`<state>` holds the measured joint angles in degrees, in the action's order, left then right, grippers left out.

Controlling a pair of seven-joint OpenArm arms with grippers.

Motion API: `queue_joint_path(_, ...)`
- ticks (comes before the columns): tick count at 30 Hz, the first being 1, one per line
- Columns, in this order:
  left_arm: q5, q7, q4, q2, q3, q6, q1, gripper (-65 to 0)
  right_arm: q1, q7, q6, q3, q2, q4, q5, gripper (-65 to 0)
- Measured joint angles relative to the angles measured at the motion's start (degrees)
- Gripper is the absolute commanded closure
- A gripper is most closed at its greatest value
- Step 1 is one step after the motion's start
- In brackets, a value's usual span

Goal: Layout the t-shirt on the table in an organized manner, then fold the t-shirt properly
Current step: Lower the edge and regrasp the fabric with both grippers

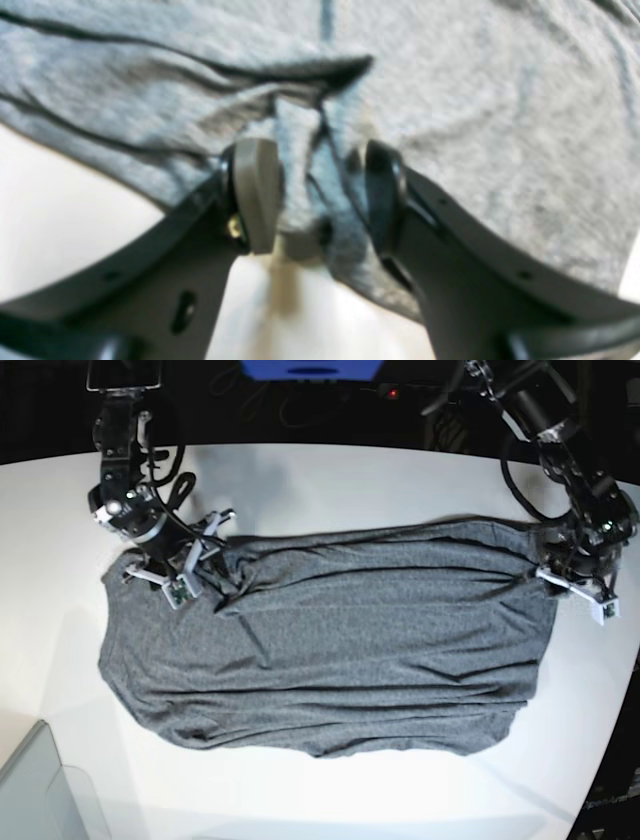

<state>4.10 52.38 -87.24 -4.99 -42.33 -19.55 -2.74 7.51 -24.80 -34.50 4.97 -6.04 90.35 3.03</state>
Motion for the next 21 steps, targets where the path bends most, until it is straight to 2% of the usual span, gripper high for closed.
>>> queue_joint_path(6, 0.0, 0.0, 1.6, 0.0, 0.0, 0.0, 0.0, -21.0, 0.0, 0.0, 0.0, -0.2, 0.0, 0.0, 0.0, -28.8)
queue_joint_path(8, 0.0, 0.0, 1.6, 0.0, 0.0, 0.0, 0.1, -12.8, 0.0, 0.0, 0.0, -0.2, 0.0, 0.0, 0.0, -28.8)
queue_joint_path(10, 0.0, 0.0, 1.5, 0.0, -0.1, 0.0, 0.1, -0.7, 0.0, 0.1, 0.0, -0.2, 0.0, 0.0, 0.0, -28.8)
queue_joint_path(16, 0.0, 0.2, 1.4, 0.0, -0.1, 0.0, 0.5, 0.0, 0.3, 0.0, 0.0, -0.1, 0.0, 0.0, 0.0, -28.8)
queue_joint_path(21, 0.0, 0.7, -5.5, 0.2, -0.3, 0.0, 4.3, -0.2, 0.8, 0.0, 0.0, -0.1, 0.0, 0.0, 0.0, -28.8)
